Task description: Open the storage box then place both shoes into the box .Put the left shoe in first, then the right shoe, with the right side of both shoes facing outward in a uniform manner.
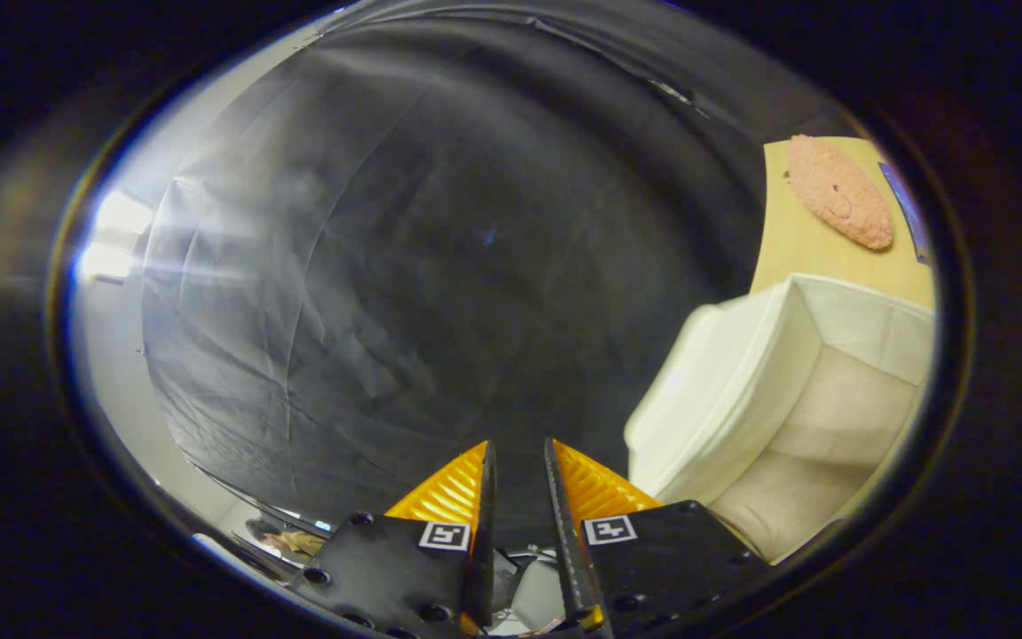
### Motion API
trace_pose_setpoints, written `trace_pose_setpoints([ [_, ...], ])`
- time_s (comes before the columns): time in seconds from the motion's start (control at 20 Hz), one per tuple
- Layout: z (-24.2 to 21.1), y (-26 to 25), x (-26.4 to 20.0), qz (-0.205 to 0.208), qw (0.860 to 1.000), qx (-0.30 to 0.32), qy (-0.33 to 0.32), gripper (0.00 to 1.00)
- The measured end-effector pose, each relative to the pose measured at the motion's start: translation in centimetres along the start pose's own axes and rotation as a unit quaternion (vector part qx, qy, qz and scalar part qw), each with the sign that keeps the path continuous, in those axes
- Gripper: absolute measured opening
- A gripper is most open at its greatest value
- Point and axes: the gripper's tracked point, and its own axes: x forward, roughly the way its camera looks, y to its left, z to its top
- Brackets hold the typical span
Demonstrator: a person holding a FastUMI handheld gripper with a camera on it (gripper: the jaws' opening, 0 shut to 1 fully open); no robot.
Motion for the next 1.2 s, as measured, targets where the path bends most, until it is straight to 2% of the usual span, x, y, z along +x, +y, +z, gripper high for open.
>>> trace_pose_setpoints([
  [0.45, 3.5, -0.5, -7.8, -0.061, 0.995, 0.009, -0.083, 0.32],
  [0.7, 3.7, -1.5, -11.9, -0.118, 0.985, 0.02, -0.125, 0.32],
  [1.0, 2.6, -7.8, -16.3, -0.227, 0.96, 0.063, -0.154, 0.33],
  [1.2, -1.0, -13.6, -20.0, -0.304, 0.937, 0.092, -0.147, 0.33],
])
